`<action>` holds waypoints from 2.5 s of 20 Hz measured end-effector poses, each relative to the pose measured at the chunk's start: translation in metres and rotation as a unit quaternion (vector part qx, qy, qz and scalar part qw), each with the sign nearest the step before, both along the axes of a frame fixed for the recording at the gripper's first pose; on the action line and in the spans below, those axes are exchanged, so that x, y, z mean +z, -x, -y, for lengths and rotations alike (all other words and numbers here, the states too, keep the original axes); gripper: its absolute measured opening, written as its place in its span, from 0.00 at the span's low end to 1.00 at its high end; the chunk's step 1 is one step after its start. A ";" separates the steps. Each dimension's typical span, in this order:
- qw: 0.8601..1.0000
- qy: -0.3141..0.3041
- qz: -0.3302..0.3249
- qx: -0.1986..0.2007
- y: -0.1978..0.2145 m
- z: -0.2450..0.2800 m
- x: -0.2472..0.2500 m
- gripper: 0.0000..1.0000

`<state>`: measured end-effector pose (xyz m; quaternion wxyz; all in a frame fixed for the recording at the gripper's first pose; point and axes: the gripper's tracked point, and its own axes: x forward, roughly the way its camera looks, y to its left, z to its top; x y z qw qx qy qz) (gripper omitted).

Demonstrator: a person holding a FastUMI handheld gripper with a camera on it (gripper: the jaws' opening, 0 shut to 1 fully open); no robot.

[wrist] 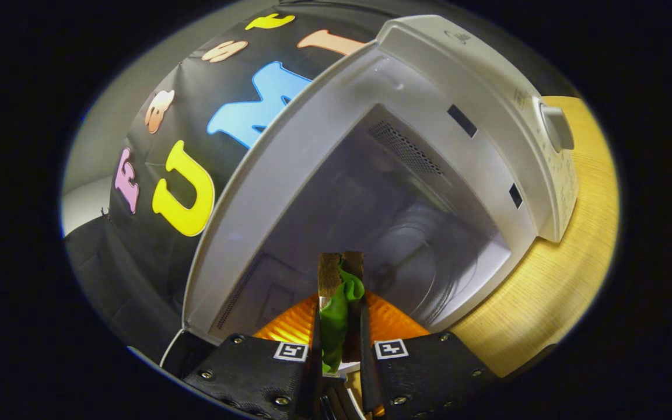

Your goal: Open the microwave, put the food inside, and close the microwave door.

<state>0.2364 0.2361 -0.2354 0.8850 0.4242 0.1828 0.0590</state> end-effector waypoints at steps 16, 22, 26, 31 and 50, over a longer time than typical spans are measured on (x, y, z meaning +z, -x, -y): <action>0.976 0.214 -0.010 0.032 0.048 0.040 0.016 0.97; 0.962 0.258 0.051 0.076 0.116 0.060 0.093 0.97; 0.951 0.272 0.099 0.107 0.166 0.063 0.143 0.97; 0.929 0.292 0.156 0.167 0.228 0.044 0.179 0.97; 0.836 0.232 0.268 0.418 0.403 -0.130 0.188 0.97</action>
